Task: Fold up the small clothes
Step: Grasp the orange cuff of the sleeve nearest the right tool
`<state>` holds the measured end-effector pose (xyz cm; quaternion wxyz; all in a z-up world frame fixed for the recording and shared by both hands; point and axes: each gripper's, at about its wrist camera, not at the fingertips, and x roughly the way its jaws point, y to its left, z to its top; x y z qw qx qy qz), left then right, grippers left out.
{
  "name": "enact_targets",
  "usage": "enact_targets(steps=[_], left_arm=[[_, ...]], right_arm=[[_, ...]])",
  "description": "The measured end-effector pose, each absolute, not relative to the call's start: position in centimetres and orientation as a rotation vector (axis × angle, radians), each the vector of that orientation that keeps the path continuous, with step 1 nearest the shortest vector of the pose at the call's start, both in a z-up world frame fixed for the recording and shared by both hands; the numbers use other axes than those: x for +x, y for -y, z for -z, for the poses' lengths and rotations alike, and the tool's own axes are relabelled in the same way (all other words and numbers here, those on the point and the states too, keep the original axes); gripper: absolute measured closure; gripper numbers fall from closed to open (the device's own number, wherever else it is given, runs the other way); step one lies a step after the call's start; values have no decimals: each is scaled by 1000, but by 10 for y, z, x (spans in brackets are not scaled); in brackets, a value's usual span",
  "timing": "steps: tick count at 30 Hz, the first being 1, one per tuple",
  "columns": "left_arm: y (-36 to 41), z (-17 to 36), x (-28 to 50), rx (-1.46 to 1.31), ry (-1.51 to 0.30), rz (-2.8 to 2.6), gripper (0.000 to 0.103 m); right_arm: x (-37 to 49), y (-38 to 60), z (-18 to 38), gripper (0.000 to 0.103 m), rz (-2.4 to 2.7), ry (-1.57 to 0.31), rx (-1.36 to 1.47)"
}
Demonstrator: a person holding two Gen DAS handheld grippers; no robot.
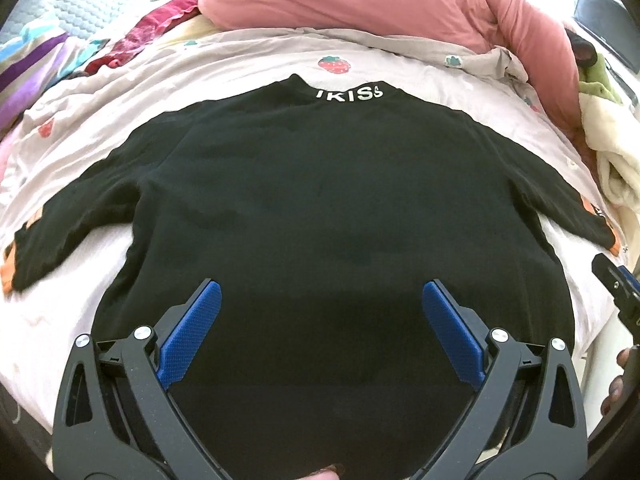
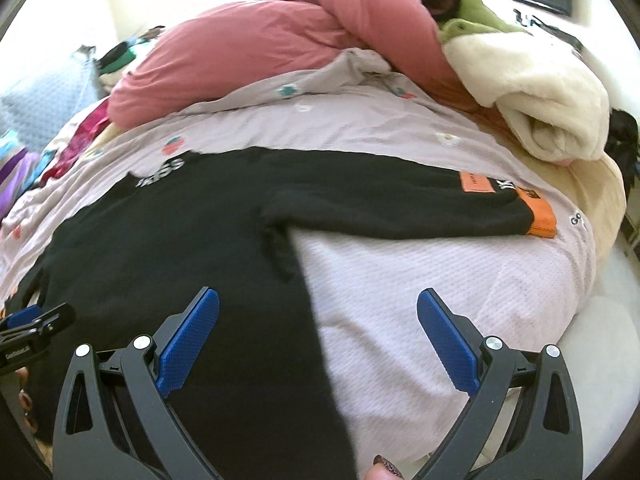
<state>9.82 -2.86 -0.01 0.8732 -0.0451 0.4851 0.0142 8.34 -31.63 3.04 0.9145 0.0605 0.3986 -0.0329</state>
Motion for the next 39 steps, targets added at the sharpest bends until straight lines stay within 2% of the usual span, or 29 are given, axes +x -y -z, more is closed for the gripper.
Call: enact_targets(steps=[9, 23, 37, 38, 39], left_arm=[[42, 7, 136, -58, -1035, 3, 8], [55, 19, 177, -54, -1067, 47, 8], [47, 28, 205, -84, -1061, 35, 8], [46, 28, 206, -86, -1062, 33, 8], [45, 28, 207, -88, -1062, 31, 8]], right_arm=[[112, 369, -17, 4, 204, -854, 184], [137, 472, 16, 4, 349, -871, 456], [164, 543, 26, 4, 450, -778, 626], [165, 546, 26, 7, 450, -768, 631], [167, 547, 26, 21, 453, -762, 625]])
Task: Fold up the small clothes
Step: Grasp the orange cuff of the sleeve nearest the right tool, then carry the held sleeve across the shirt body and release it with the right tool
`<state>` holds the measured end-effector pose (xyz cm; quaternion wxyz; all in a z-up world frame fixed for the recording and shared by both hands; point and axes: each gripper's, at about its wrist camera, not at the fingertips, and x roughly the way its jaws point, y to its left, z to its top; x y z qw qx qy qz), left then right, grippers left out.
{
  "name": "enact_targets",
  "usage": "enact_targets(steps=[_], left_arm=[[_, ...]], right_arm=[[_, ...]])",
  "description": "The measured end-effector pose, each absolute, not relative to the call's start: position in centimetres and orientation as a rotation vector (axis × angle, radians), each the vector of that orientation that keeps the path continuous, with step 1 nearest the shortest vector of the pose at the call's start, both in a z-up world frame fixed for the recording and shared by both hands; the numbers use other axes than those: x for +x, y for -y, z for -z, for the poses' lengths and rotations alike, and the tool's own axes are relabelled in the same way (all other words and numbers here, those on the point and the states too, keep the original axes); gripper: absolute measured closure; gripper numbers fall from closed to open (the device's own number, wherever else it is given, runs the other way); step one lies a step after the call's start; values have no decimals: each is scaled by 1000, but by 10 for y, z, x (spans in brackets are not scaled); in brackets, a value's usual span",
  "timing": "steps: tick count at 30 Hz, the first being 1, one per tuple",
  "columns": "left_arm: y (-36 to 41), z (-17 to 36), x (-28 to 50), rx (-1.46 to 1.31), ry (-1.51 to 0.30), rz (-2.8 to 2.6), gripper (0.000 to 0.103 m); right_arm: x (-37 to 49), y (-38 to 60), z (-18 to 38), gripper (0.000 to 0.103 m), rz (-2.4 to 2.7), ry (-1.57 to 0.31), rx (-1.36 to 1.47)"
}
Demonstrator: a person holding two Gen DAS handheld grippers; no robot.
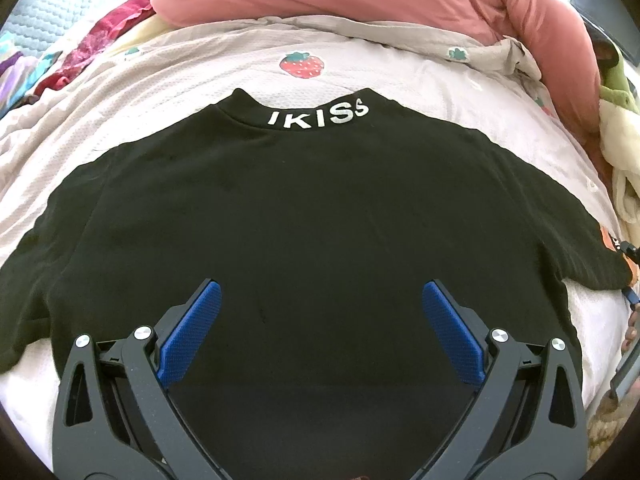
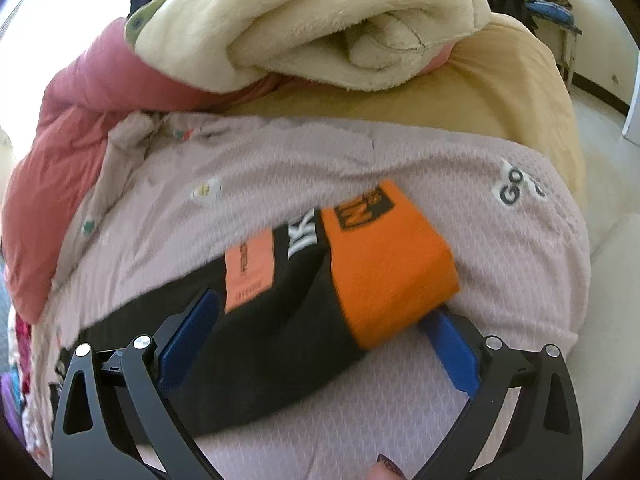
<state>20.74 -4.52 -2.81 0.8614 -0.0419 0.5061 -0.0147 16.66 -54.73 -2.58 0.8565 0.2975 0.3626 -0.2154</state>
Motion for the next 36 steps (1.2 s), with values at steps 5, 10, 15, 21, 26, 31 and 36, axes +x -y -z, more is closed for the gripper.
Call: enact_targets(steps=[5, 10, 15, 21, 26, 31, 36], left_arm=[[39, 21, 206, -111, -1037, 44, 8], [29, 15, 206, -136, -1026, 40, 8], [16, 6, 205, -178, -1007, 34, 8], [-2, -5, 199, -216, -988, 22, 8], [-19, -14, 193, -255, -973, 16, 8], [-36, -19, 187, -300, -966, 16, 8], [-58, -22, 178, -355, -944, 31, 8]], right_arm=[[168, 545, 25, 66, 460, -749, 578], [159, 529, 6, 85, 392, -677, 555], [162, 498, -21, 89, 277, -624, 515], [178, 438, -54, 89, 108, -594, 444], [190, 387, -76, 89, -29, -579, 406], [198, 338, -88, 89, -136, -581, 376], [203, 292, -90, 89, -220, -601, 353]])
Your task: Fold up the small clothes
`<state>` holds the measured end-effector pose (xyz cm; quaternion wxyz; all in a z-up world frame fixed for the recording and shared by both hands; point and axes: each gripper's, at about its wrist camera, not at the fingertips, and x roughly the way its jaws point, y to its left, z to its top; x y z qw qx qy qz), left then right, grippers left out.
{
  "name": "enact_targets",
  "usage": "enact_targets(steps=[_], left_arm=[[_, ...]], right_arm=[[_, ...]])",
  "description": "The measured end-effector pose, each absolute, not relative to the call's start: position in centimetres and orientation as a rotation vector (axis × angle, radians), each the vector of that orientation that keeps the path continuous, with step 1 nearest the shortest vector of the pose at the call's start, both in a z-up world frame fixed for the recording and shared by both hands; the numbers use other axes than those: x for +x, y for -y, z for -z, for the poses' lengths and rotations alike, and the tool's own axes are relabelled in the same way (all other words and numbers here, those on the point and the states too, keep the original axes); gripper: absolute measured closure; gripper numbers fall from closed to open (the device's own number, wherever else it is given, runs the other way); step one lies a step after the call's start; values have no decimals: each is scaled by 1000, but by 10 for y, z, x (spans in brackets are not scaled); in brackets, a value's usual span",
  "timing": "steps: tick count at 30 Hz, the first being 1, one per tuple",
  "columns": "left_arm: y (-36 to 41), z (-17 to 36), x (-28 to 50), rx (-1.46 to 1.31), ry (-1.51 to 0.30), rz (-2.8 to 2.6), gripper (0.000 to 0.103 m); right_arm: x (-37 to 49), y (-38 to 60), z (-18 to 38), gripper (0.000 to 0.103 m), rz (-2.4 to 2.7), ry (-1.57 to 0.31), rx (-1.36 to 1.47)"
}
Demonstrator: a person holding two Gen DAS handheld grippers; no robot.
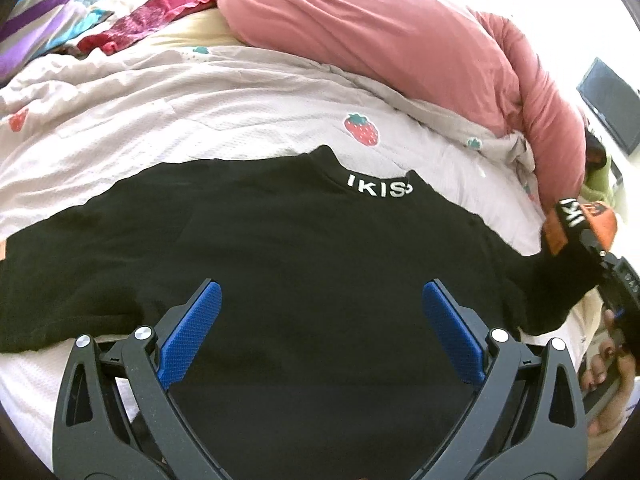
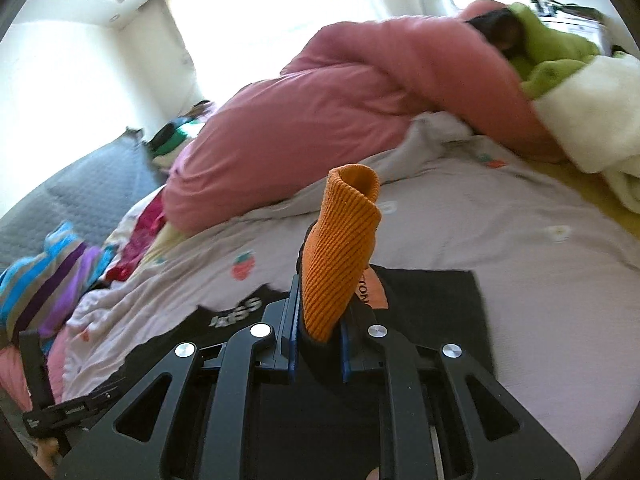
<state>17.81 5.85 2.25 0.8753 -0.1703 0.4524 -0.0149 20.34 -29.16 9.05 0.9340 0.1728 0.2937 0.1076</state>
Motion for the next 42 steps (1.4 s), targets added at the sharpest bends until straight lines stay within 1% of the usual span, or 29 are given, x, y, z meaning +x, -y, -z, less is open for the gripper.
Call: enact_targets(steps=[10, 20, 23, 25, 27, 29, 33, 34, 36, 38, 39, 41, 42], left_arm=[[-107, -21, 162, -487, -928, 40, 8], [-138, -15, 154, -563, -937, 64, 8], [-145, -13, 153, -579, -943, 71, 8], [-149, -11, 153, -596, -949, 78, 9], [-152, -9, 153, -608, -954, 84, 9], [-153, -7, 153, -619, -956, 93, 9], [-155, -4, 153, -638, -961, 111, 10], [-154, -3, 153, -638, -964, 116, 10], [-151, -1, 154, -634, -975, 125, 11], [-146, 2, 156, -637, -988, 142, 21], [-143, 4, 158, -646, -996, 157, 24], [-138, 8, 161, -666, -1010, 183, 36], [-134, 11, 163, -677, -1018, 197, 37]], right_arm=[[213, 192, -79, 89, -347, -659, 272], [222, 118, -55, 89, -426, -735, 212], [223, 106, -50, 85, -443, -756, 203], [222, 98, -47, 81, -465, -764, 200], [220, 95, -47, 67, -496, -768, 197], [214, 88, -50, 62, -536, -763, 186], [202, 86, -54, 54, -596, -761, 176], [200, 88, -54, 54, -588, -760, 174], [197, 98, -54, 53, -554, -762, 173], [196, 109, -51, 52, -518, -777, 187], [194, 118, -48, 51, -488, -792, 200], [192, 135, -42, 51, -442, -811, 219], [191, 141, -41, 51, -430, -815, 222]])
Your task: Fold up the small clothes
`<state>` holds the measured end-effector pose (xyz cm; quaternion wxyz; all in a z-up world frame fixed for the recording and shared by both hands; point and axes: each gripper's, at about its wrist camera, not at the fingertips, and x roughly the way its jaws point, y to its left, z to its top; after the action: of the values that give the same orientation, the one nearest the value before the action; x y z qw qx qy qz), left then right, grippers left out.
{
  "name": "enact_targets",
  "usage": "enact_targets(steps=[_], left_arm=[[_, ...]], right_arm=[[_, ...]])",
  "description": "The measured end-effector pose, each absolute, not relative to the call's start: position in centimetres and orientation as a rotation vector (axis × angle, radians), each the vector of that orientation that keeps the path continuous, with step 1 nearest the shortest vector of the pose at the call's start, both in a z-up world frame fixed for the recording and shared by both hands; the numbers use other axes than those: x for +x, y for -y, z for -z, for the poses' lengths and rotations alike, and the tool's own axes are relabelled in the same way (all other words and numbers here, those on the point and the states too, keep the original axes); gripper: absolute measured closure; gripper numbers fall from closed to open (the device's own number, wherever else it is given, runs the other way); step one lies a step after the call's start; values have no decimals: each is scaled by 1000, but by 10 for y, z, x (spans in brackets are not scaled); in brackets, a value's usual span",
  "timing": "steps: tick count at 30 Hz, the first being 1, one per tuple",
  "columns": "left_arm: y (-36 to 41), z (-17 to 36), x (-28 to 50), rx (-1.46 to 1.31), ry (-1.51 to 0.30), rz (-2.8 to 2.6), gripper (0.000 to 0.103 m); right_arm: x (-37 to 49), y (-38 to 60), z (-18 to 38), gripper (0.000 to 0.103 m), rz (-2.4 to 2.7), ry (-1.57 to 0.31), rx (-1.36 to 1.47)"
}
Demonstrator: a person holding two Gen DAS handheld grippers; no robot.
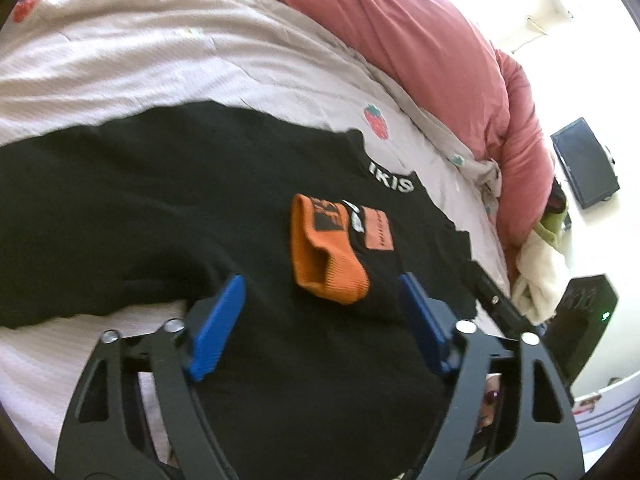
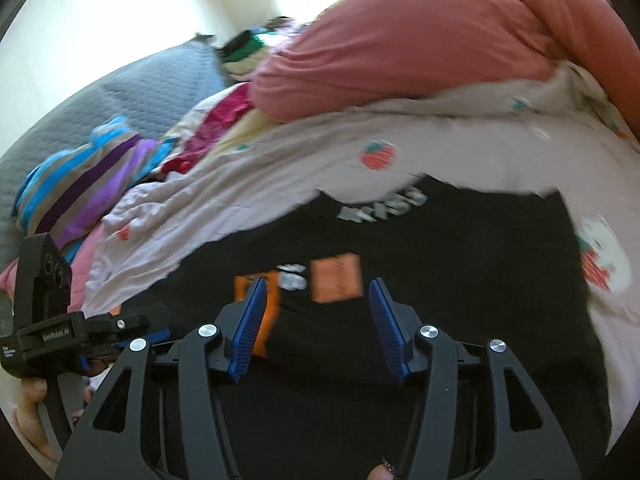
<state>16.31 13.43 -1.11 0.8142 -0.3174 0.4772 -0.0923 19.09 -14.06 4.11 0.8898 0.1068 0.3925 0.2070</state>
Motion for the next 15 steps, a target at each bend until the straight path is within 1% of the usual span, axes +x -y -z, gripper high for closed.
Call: enact_targets(steps=[3, 5, 9, 11, 12, 13, 14, 15], left_arm=[[-126, 19, 170, -711, -1040, 226, 38], [-123, 25, 176, -737, -1053, 233, 38], [-116, 35, 189, -747, -1069, 203, 38], [-112, 40, 194, -741, -1079, 186, 49], [-108, 42, 197, -728, -1082, 175, 51], [-105, 44, 199, -710, -1083, 168, 58], [-100, 45, 201, -687, -1084, 168, 76], [-98, 46, 202, -674, -1084, 172, 87]], right_arm=[[186, 162, -37, 51, -381, -822, 219], [184, 176, -35, 48, -353, -827, 223], [179, 200, -28, 48, -301, -832, 241], [177, 213, -24, 48, -279, -840, 252], [176, 216, -23, 48, -273, -842, 254], [174, 223, -22, 48, -256, -844, 251], [172, 227, -22, 48, -248, -844, 251], [171, 231, -22, 48, -240, -843, 253]])
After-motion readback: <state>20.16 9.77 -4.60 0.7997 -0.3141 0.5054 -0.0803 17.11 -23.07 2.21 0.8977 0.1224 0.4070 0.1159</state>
